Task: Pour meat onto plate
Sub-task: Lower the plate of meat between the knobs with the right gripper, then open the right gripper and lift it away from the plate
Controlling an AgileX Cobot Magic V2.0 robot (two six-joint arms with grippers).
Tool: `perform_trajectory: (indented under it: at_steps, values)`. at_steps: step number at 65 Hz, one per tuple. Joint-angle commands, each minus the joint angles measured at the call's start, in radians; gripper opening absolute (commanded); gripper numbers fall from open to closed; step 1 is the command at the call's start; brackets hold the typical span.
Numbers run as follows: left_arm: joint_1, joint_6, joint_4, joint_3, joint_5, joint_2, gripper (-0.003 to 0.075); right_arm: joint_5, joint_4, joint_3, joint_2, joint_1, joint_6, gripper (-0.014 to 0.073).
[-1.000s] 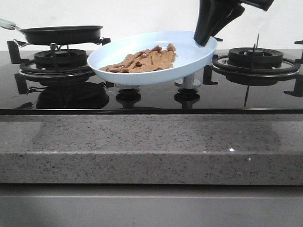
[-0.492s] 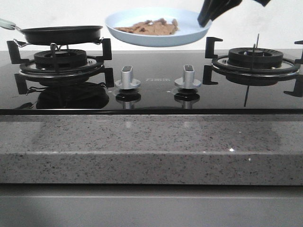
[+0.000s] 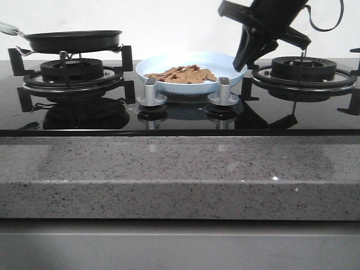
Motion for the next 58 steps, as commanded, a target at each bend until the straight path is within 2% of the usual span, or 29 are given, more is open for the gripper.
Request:
perform_trajectory:
  at_steps: [1, 18, 32, 46, 58]
  values:
    - [-0.007, -0.009, -0.021, -0.029, -0.079, 0.008, -0.002, -0.033, 0.048, -0.038, -0.064, -0.003, -0.004, -0.0064]
    - [-0.007, -0.009, -0.021, -0.029, -0.079, 0.008, -0.002, -0.003, 0.047, -0.038, -0.064, -0.003, -0.004, 0.0059]
    - [-0.007, -0.009, -0.021, -0.028, -0.077, 0.008, -0.002, 0.008, 0.046, -0.038, -0.064, -0.003, -0.004, 0.0086]
    - [-0.007, -0.009, -0.021, -0.015, -0.068, 0.008, -0.002, 0.008, 0.026, -0.038, -0.064, -0.003, -0.004, 0.029]
    - [-0.007, -0.009, -0.021, -0.015, -0.078, 0.008, -0.002, 0.024, -0.007, -0.042, -0.073, -0.003, -0.004, 0.0297]
